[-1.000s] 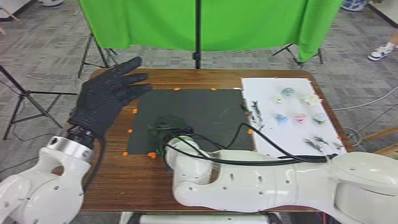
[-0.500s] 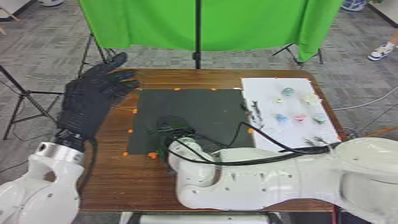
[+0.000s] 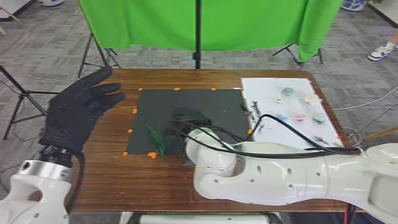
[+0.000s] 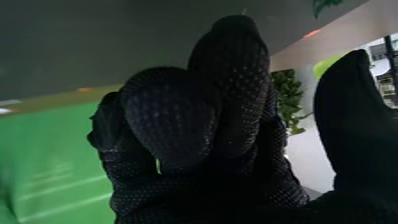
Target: Arrange flowers
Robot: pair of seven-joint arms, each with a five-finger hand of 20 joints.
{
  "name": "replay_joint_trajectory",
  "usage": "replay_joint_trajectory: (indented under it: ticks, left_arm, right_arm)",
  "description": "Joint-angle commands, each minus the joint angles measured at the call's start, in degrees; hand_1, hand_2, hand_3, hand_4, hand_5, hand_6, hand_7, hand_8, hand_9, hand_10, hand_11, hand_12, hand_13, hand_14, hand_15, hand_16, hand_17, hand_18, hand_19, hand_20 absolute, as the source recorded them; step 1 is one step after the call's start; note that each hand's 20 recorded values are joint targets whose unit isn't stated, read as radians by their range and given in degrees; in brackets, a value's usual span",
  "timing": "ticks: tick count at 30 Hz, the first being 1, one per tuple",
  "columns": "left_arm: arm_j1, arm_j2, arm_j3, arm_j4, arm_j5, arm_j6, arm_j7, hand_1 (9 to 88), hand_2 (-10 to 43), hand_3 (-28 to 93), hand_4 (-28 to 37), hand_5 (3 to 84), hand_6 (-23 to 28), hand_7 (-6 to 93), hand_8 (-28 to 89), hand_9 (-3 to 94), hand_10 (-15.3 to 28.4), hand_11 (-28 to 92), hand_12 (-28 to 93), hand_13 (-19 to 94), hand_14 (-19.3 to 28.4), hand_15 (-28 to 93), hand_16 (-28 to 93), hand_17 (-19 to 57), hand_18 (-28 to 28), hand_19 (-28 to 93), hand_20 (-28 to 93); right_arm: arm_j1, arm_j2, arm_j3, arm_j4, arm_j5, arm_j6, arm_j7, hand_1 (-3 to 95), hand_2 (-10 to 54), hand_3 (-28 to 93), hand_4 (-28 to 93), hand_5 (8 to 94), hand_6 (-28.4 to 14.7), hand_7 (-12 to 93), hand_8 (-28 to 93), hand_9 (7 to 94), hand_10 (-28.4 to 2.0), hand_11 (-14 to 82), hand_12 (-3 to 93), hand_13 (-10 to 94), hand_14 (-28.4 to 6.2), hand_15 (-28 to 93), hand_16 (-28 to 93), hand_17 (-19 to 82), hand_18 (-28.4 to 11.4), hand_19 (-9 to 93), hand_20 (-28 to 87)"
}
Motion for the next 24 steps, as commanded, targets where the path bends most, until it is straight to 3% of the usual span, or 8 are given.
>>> replay_joint_trajectory:
  ticks: [1, 3, 6, 9, 11, 18, 20, 24]
  left_arm:
    - [5.52, -1.91, -2.98, -1.21, 0.08, 0.50, 0.02, 22.5, 7.7, 78, -23.0, 36.8, 9.8, 17.3, -11, 34.7, 22.3, 32, 11, 26, 28.4, 60, -13, -9.8, 25.0, 54, 16]
    - [6.91, -2.06, -3.91, -1.52, -0.09, 0.97, 0.74, 22.5, 7.7, 78, -23.0, 36.8, 9.7, 17.3, -11, 34.7, 22.3, 32, 11, 26, 28.4, 60, -13, -9.8, 25.0, 54, 16]
    - [8.33, -2.71, -4.61, -1.72, -0.16, 1.39, 1.15, 22.6, 7.7, 78, -23.2, 36.8, 9.7, 17.3, -11, 34.7, 22.3, 32, 11, 26, 28.4, 60, -13, -9.8, 25.0, 54, 16]
    - [7.84, -3.17, -4.55, -1.56, -0.03, 1.32, 0.03, 22.5, 7.7, 78, -23.3, 36.8, 9.7, 17.3, -11, 34.7, 22.3, 32, 11, 26, 28.4, 60, -13, -9.8, 25.0, 54, 15]
    - [9.31, -2.78, -4.93, -1.82, -0.32, 1.23, 1.41, 22.5, 7.7, 78, -23.3, 36.8, 9.7, 17.2, -11, 34.7, 22.3, 31, 11, 26, 28.4, 59, -13, -9.8, 25.0, 54, 15]
    - [8.65, -2.61, -4.91, -1.65, -0.28, 1.92, 1.11, 22.7, 7.7, 77, -23.2, 36.9, 9.7, 16.4, -10, 34.9, 22.3, 31, 12, 26, 28.4, 59, -12, -9.1, 25.7, 57, 16]
    - [9.73, -2.20, -4.98, -1.91, -0.44, 2.33, 2.29, 22.6, 7.8, 77, -23.1, 36.9, 9.7, 16.3, -10, 34.9, 22.3, 30, 12, 26, 28.4, 59, -12, -9.1, 25.7, 57, 16]
    - [10.31, -1.77, -4.85, -2.07, -0.81, 3.16, 3.24, 22.5, 7.7, 77, -23.0, 36.9, 9.7, 16.1, -10, 35.0, 22.2, 30, 12, 26, 28.4, 59, -12, -9.3, 25.6, 56, 15]
  right_arm:
    - [-18.60, 11.62, 18.92, -9.14, -5.71, 4.40, 1.14, 27.0, 3.4, 68, -27, 73.5, -2.3, 14, -11, 92.3, -12.6, 29.8, 19.3, 86, -9.2, 57, 19, 44, -24.3, 93, 16]
    - [-20.93, 14.92, 20.77, -11.19, -8.69, 9.17, 2.80, 27.3, 3.3, 67, -26, 69.9, -3.3, 13, -11, 90.5, -13.5, 26.1, 18.1, 85, -10.2, 53, 18, 43, -24.3, 93, 9]
    - [-29.49, 17.72, 30.73, -14.24, -11.58, 10.53, 3.50, 27.4, 3.1, 67, -26, 66.7, -4.1, 13, -11, 88.8, -14.0, 25.2, 17.8, 84, -10.7, 53, 18, 43, -24.2, 93, 7]
    - [-37.27, 19.90, 39.49, -16.48, -15.80, 10.37, 5.50, 27.9, 2.6, 67, -25, 63.6, -4.6, 12, -11, 88.5, -14.3, 25.3, 17.6, 84, -10.6, 53, 18, 43, -24.2, 93, 7]
    - [-40.66, 22.14, 42.76, -17.95, -18.25, 11.60, 7.55, 28.1, 1.7, 67, -25, 61.5, -5.1, 12, -11, 88.0, -14.5, 25.3, 17.6, 84, -10.6, 54, 18, 43, -24.2, 93, 7]
    - [-53.30, 25.85, 58.25, -19.49, -20.43, 9.38, 10.64, 28.1, 1.2, 67, -25, 58.6, -6.1, 10, -10, 87.0, -15.6, 24.2, 16.6, 84, -10.7, 53, 17, 43, -24.3, 93, 6]
    - [-56.81, 27.15, 61.81, -20.19, -20.52, 9.45, 11.09, 28.1, 0.9, 67, -25, 57.8, -6.2, 10, -10, 86.7, -16.0, 23.6, 16.4, 84, -11.1, 52, 16, 43, -24.5, 93, 5]
    - [-63.36, 28.13, 68.36, -20.91, -23.27, 7.09, 13.29, 28.4, 0.1, 67, -24, 56.2, -6.4, 10, -10, 86.1, -16.4, 23.0, 16.2, 84, -11.3, 52, 16, 43, -24.7, 93, 3]
